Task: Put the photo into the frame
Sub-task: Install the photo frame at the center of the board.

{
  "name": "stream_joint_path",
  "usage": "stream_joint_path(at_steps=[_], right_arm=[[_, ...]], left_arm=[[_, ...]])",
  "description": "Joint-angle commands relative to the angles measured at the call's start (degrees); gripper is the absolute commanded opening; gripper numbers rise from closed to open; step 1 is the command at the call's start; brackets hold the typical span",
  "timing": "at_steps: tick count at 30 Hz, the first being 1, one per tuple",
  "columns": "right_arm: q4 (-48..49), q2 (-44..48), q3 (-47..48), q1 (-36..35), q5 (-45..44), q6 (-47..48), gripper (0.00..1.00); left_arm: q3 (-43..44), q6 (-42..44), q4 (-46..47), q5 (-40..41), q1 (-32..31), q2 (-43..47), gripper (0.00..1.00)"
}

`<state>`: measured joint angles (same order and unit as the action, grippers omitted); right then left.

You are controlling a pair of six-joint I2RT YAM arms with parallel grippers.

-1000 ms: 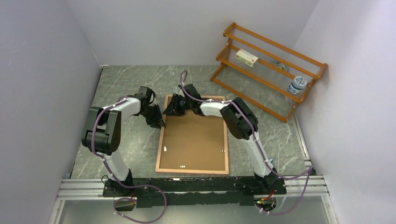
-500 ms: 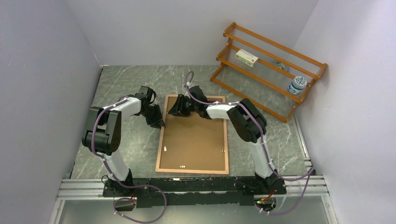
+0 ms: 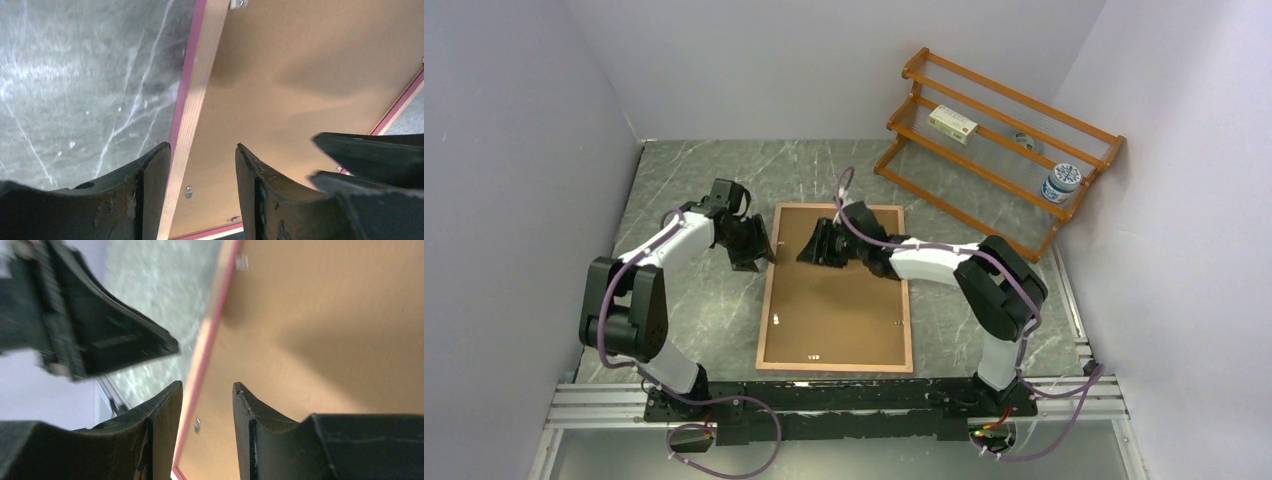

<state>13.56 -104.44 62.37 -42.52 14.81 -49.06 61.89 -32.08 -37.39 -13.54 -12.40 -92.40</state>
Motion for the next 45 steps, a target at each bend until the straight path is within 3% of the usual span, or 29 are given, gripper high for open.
stream_joint_path(at_steps=[1,5,11,19,29,38,45], right_arm=[[0.81,1.91,-4.82,-4.43,-0.61,1.31,0.44],[0.77,0.33,-4.98,-7.60,-0.44,2.79,0.42],[2.57,-3.49,-3.87,-11.01,3.31,2.70,0.38],[-0.05,-7.60,-0.83,-14.93,4.37,4.18,0.30],[-2.78,-9.62,0.70,-17.86,0.60,5.76,0.24],[7.42,-10.70,-2.57,-18.64,2.78,3.31,0.30],[8.73,-9.43,-4.83,-21.54,-5.88,1.77,0.30]], left_arm=[[-4.69,-3.24,-0.15,1.12,0.10,4.18,0.56],[-8.65,-4.99,-0.24,1.63,0.10,5.75,0.52],[-13.53,-5.79,2.44,-3.18,0.10,6.49,0.32],[-14.58,-4.69,4.62,-10.27,0.10,3.91,0.15],[-15.21,-5.12,6.15,-12.16,0.13,2.39,0.11],[-17.09,-6.33,7.37,-14.36,0.11,3.32,0.09],[-17.15,-7.59,7.55,-17.12,0.10,2.32,0.07]])
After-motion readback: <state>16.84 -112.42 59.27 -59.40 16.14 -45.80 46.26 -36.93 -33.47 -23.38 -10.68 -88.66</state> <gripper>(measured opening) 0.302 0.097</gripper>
